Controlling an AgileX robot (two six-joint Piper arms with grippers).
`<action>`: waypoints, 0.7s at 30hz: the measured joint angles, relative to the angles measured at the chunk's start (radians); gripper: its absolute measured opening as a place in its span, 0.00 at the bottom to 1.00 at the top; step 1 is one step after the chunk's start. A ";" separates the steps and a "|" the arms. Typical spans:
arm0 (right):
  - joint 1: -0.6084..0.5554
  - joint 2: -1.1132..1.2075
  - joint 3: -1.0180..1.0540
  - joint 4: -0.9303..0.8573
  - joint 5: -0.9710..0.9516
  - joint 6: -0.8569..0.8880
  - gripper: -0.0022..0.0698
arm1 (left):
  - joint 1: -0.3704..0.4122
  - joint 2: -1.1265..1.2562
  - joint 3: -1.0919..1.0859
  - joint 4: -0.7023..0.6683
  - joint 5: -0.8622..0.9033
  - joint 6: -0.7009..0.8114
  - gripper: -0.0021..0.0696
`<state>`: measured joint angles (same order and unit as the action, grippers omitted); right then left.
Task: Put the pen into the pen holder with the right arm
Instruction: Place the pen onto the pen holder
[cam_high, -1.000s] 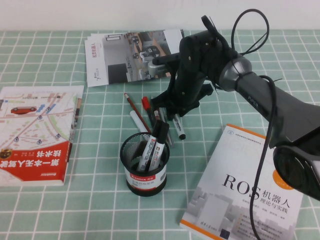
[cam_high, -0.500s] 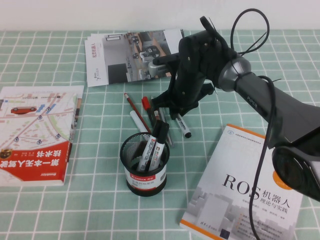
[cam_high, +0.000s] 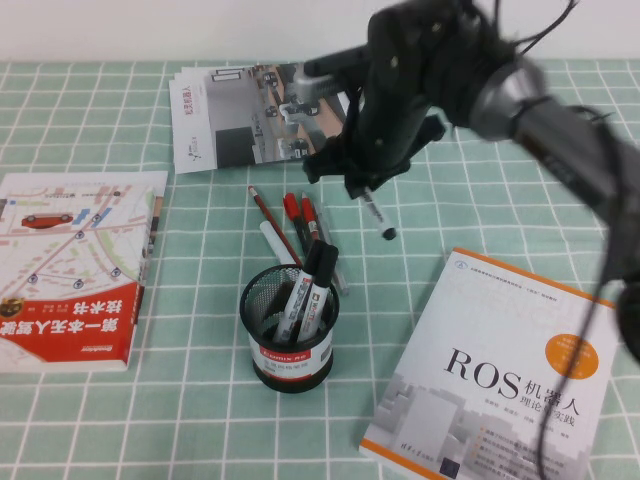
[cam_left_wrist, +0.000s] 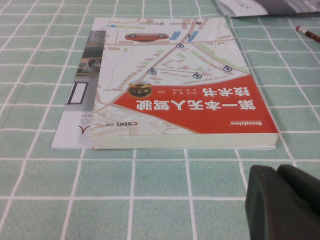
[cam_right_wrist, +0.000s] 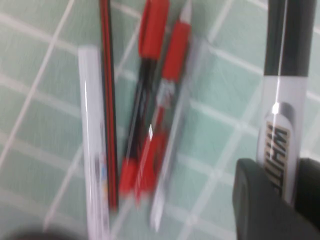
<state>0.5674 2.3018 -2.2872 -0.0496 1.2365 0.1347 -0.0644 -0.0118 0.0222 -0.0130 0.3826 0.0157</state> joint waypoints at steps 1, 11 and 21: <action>0.003 -0.043 0.044 -0.010 0.000 0.000 0.19 | 0.000 0.000 0.000 0.000 0.000 0.000 0.02; 0.037 -0.576 0.792 -0.043 -0.468 0.103 0.19 | 0.000 0.000 0.000 0.000 0.000 0.000 0.02; 0.091 -0.923 1.378 0.009 -1.276 0.128 0.19 | 0.000 0.000 0.000 0.000 0.000 0.000 0.02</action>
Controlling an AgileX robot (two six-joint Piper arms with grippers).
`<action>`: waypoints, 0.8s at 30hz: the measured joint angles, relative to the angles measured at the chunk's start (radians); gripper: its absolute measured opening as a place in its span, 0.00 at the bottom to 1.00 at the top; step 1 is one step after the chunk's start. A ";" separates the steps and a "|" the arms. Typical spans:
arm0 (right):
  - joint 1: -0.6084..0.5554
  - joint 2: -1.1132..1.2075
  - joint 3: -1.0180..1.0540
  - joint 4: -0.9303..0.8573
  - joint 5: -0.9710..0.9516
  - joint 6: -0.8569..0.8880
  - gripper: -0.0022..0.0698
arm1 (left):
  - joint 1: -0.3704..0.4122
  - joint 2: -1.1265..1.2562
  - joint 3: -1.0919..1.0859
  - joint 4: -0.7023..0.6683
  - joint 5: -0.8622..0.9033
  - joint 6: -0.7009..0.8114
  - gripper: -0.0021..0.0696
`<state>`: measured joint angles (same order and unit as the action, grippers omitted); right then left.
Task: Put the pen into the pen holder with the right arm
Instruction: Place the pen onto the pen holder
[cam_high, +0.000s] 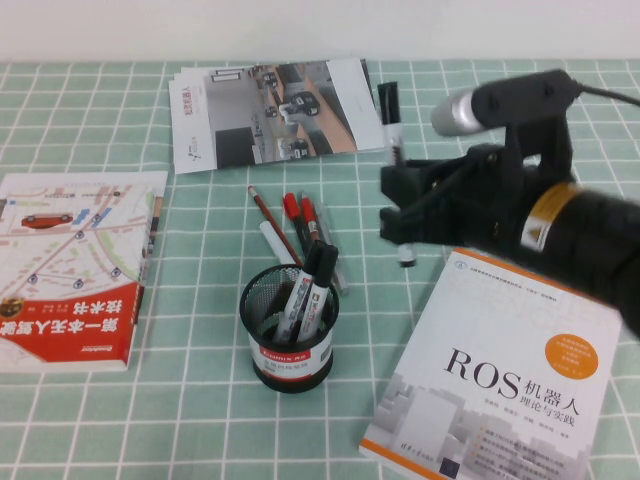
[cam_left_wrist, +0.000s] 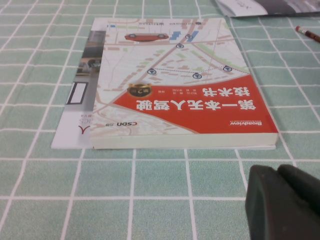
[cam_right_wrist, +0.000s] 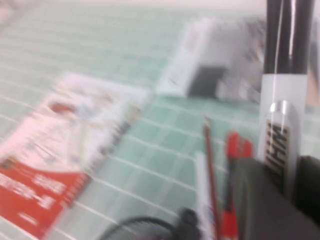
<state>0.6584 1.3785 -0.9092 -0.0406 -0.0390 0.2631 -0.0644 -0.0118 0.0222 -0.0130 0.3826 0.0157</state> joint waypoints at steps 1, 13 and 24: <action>0.012 0.000 0.024 0.000 -0.064 0.000 0.19 | 0.000 0.000 0.000 0.000 0.000 0.000 0.02; 0.157 0.255 0.066 -0.070 -0.688 -0.140 0.19 | 0.000 0.000 0.000 0.000 0.000 0.000 0.02; 0.157 0.406 0.066 -0.056 -0.851 -0.145 0.19 | 0.000 0.000 0.000 0.000 0.000 0.000 0.02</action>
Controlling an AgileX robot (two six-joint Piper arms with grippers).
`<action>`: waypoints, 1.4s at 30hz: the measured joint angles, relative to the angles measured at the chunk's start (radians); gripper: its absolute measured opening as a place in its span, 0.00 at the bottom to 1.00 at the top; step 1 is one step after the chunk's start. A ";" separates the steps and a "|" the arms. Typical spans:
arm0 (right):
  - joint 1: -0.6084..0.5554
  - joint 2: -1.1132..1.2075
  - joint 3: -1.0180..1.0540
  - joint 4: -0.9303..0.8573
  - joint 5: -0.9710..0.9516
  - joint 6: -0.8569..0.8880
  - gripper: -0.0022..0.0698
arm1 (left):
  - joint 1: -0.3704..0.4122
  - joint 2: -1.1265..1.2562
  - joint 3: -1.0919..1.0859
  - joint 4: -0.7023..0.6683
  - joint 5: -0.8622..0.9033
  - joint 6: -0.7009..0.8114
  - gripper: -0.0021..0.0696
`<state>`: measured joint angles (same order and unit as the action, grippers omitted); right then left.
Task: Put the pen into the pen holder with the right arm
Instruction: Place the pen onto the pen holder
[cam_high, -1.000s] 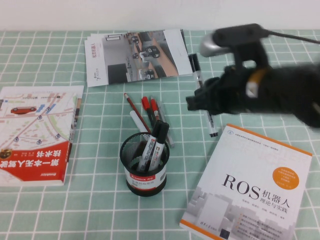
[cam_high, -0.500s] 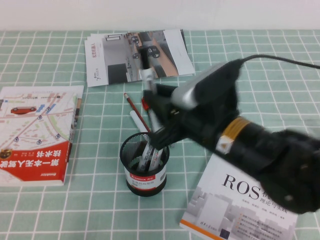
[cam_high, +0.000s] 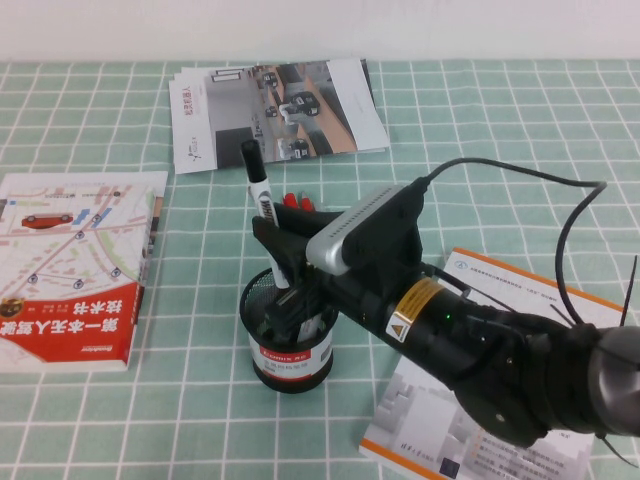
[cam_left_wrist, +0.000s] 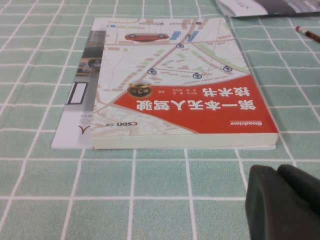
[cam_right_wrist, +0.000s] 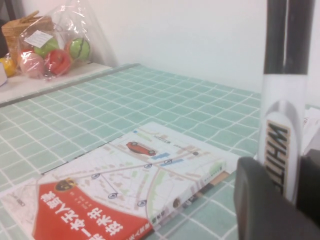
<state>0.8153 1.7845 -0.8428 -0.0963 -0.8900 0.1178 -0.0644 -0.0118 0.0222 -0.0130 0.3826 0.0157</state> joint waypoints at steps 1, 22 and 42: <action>0.001 0.005 0.000 0.006 -0.003 0.000 0.19 | 0.000 0.000 0.000 0.000 0.000 0.000 0.02; 0.038 0.058 0.000 0.112 0.074 0.000 0.19 | 0.000 0.000 0.000 0.000 0.000 0.000 0.02; 0.038 -0.227 0.000 0.116 0.502 0.046 0.19 | 0.000 0.000 0.000 0.000 0.000 0.000 0.02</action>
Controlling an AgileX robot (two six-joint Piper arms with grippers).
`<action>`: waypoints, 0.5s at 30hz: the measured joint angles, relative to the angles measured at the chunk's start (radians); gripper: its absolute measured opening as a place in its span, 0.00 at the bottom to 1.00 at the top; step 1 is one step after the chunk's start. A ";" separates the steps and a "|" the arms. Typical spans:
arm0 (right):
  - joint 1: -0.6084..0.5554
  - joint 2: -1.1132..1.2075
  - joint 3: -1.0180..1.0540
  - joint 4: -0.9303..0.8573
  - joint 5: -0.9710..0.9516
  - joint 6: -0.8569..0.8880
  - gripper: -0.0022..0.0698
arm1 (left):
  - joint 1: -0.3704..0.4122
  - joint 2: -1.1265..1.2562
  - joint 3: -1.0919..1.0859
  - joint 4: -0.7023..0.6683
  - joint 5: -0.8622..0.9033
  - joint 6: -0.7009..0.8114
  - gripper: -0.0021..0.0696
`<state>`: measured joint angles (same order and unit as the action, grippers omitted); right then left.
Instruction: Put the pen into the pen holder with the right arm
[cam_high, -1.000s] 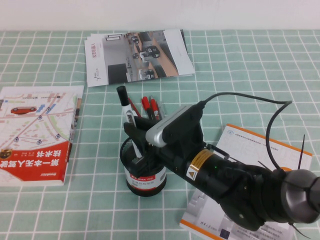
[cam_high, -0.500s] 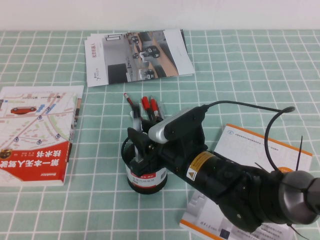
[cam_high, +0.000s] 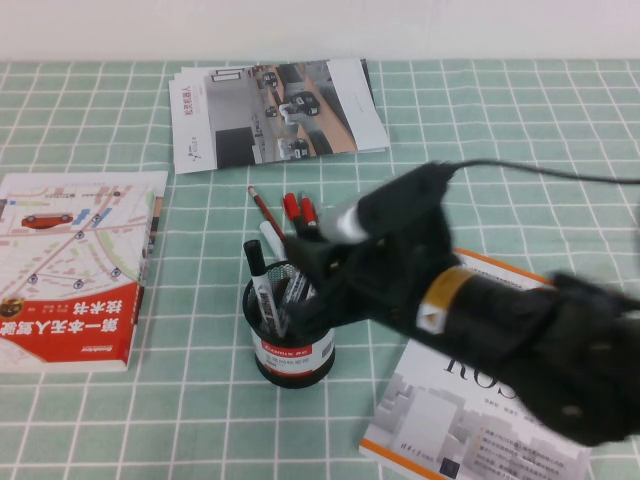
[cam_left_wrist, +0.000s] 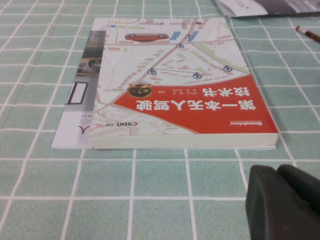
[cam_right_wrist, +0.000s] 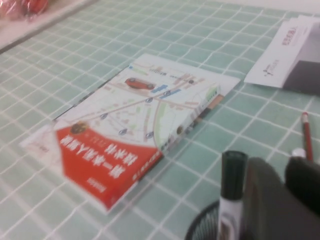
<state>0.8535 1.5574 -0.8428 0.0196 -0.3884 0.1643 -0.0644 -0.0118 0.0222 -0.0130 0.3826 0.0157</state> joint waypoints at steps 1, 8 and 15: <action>0.000 -0.043 0.000 0.000 0.059 0.000 0.12 | 0.000 0.000 0.000 0.000 0.000 0.000 0.02; 0.000 -0.299 0.039 -0.082 0.388 -0.002 0.01 | 0.000 0.000 0.000 0.000 0.000 0.000 0.02; 0.000 -0.504 0.211 -0.074 0.502 -0.002 0.01 | 0.000 0.000 0.000 0.000 0.000 0.000 0.02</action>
<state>0.8535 1.0539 -0.6315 -0.0542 0.1132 0.1625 -0.0644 -0.0118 0.0222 -0.0130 0.3826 0.0157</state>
